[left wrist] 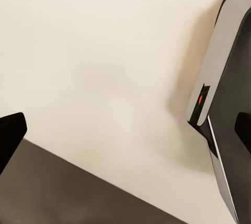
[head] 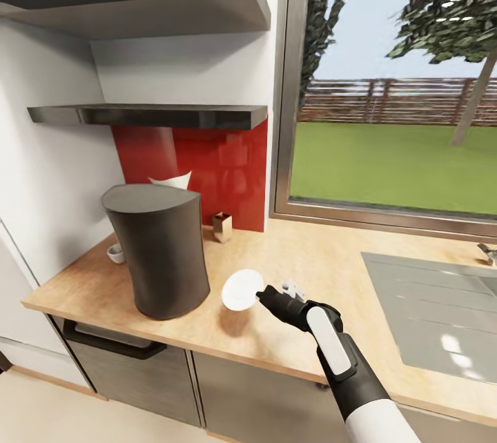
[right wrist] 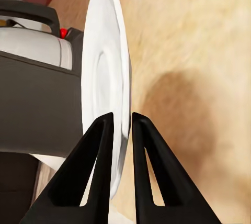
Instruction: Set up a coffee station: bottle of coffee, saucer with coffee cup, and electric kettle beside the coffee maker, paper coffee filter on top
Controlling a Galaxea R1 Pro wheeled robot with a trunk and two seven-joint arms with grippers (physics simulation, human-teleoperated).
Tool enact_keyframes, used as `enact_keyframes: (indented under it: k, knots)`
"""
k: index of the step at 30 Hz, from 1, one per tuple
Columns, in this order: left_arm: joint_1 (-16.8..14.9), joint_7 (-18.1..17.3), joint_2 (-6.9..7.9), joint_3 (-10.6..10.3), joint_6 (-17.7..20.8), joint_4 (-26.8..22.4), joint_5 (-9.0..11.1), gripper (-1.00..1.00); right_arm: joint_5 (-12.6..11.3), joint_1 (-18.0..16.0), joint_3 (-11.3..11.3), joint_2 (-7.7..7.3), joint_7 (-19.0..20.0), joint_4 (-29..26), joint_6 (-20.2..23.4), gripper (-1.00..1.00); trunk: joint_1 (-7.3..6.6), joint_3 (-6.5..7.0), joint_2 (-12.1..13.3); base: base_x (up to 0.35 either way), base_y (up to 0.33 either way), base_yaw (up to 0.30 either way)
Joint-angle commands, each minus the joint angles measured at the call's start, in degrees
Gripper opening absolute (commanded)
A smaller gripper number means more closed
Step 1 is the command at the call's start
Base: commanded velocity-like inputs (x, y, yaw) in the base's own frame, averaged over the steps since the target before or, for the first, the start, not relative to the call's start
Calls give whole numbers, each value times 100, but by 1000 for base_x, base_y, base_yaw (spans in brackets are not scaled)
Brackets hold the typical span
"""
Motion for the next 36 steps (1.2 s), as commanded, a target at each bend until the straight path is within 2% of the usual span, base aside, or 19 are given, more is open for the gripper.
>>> enact_keyframes:
  k: [1, 8, 13, 18, 36]
  knots:
    - [5, 0, -4, 29, 44, -23, -36, 100, -81, -5, 3, 1, -37, -6, 10, -100, 5, -12, -12, 161, 0, 0]
    - [5, 0, -4, 29, 45, -22, -30, 100, -81, -5, 3, 1, -37, 4, 10, -100, 5, -12, -12, 198, 77, 0]
    - [5, 2, -1, 29, 45, -19, -28, 100, -83, -5, -8, 1, -37, 232, -33, -100, 5, -12, -12, 17, 9, 0]
    - [5, 0, 1, 29, 45, -20, -28, 100, -89, -5, -6, 1, -37, 348, -291, -100, 5, -12, -12, 1, 0, 0]
    - [5, 7, 4, 29, 36, -18, -28, 100, -97, -5, 11, 15, -37, 580, -324, -100, 5, -12, -12, 0, 5, 0]
